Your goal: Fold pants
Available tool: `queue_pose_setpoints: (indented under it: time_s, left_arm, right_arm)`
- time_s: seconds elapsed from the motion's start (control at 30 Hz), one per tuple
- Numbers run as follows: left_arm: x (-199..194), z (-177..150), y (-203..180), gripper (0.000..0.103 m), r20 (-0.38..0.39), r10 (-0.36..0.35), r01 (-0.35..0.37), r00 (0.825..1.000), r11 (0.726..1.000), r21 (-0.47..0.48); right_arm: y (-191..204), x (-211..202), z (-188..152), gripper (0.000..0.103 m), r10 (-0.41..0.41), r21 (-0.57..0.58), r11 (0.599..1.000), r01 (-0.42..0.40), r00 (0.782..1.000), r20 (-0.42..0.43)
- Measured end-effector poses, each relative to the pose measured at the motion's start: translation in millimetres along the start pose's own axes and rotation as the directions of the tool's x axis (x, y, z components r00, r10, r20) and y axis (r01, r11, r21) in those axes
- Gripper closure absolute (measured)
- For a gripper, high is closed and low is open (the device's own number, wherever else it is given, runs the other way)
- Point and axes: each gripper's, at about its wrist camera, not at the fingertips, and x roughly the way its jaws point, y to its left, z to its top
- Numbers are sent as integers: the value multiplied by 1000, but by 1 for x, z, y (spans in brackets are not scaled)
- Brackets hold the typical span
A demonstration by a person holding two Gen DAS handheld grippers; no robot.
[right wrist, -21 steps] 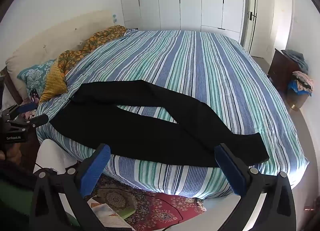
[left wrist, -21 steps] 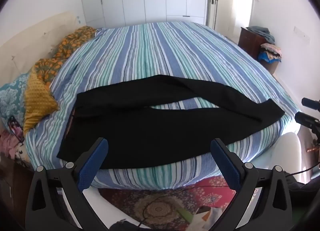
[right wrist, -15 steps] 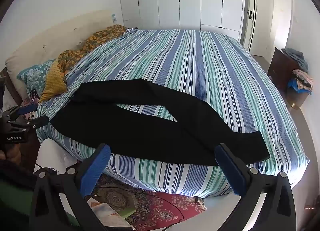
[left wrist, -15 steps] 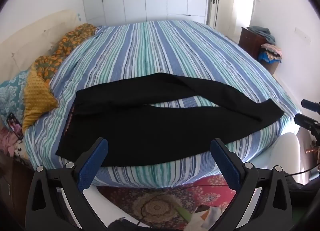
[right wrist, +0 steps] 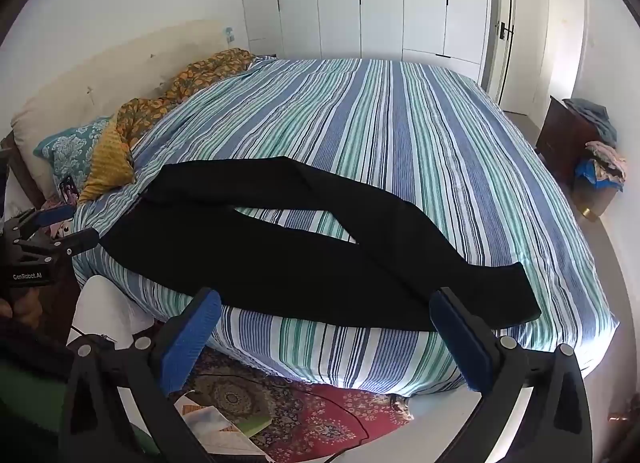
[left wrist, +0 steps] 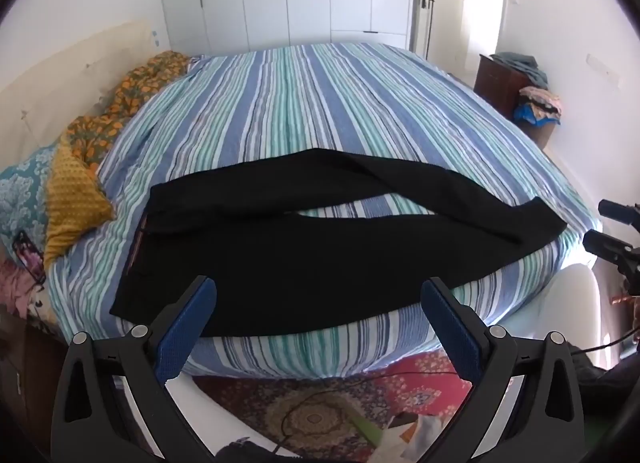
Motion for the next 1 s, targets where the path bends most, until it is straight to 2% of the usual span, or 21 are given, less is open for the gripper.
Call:
queue_pose_setpoints:
  time_s: [1.0]
  left_arm:
    - [2, -3, -1, 1, -5, -35, 35, 999, 999, -7]
  right_arm:
    - [4, -1, 2, 0, 4, 6, 1000, -4, 1000, -4]
